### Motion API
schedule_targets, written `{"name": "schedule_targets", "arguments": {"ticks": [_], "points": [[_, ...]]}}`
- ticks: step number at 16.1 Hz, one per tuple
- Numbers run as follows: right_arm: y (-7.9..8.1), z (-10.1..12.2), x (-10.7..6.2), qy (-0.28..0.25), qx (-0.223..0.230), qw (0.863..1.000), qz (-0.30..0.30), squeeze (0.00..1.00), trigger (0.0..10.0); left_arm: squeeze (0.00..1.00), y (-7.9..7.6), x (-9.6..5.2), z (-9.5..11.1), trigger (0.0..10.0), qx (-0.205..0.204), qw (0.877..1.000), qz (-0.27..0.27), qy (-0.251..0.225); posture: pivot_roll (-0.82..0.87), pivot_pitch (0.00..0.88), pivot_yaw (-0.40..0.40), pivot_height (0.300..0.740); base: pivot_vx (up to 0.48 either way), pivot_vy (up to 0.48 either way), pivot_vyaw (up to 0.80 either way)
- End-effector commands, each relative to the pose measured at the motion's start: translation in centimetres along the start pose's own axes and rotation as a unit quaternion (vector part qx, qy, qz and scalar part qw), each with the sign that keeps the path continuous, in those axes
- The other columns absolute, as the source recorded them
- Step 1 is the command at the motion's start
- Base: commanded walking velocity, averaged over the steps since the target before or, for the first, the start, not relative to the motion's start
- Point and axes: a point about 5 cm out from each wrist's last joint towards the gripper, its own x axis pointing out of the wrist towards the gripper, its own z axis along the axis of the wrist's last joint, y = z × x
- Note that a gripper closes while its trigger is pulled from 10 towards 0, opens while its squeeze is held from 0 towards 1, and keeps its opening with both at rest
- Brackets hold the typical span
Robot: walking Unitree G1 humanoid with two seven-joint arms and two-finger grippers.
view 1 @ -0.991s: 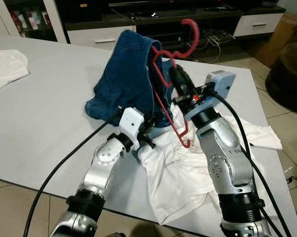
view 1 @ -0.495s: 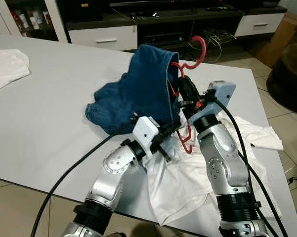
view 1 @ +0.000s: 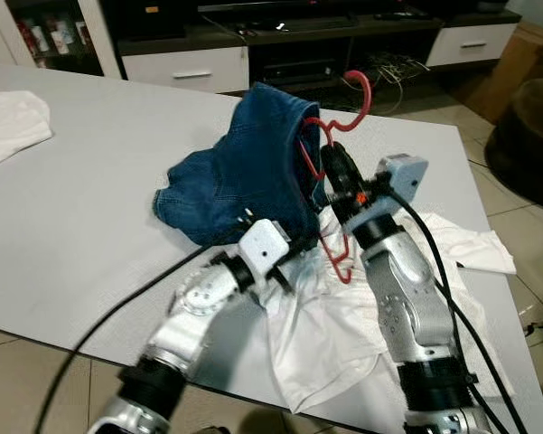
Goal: Hang hanger
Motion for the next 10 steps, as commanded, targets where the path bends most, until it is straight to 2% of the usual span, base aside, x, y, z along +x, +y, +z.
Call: {"name": "schedule_targets", "arguments": {"ticks": [1, 2, 5, 7, 8, 10], "points": [[0.3, 0.5, 0.0, -0.016, -0.014, 1.000, 0.015, 0.00, 10.0, 1.00, 0.7, 0.2, 0.6, 10.0, 0.044, 0.999, 0.015, -0.005, 0.03, 0.073, 0.008, 0.740, 0.000, 0.000, 0.00], [0.3, 0.3, -0.1, -0.014, -0.025, 0.999, 0.018, 0.00, 10.0, 0.00, 1.2, 0.1, 1.2, 10.0, 0.057, 0.998, 0.016, -0.012, 0.03, 0.073, 0.009, 0.740, 0.000, 0.000, 0.00], [-0.2, 0.0, -0.3, -0.008, -0.043, 0.999, 0.007, 0.00, 10.0, 0.00, 1.7, -0.6, 1.9, 10.0, 0.104, 0.994, -0.013, -0.026, 0.03, 0.072, 0.008, 0.740, 0.000, 0.000, 0.00], [-0.6, -0.3, -0.4, -0.003, -0.066, 0.998, -0.004, 0.00, 10.0, 0.00, 2.4, -1.1, 2.5, 10.0, 0.138, 0.990, -0.011, -0.037, 0.03, 0.072, 0.008, 0.740, 0.000, 0.000, 0.00], [-0.7, -0.2, -0.5, -0.004, -0.090, 0.996, -0.002, 0.00, 10.0, 0.00, 2.9, -1.4, 2.8, 10.0, 0.140, 0.989, -0.007, -0.041, 0.03, 0.072, 0.008, 0.740, 0.000, 0.000, 0.00], [-0.5, 0.3, -0.5, -0.016, -0.171, 0.985, 0.020, 0.00, 10.0, 0.00, 4.4, -2.2, 3.4, 10.0, 0.137, 0.990, 0.008, -0.042, 0.03, 0.073, 0.004, 0.740, 0.000, 0.000, 0.00]]}}
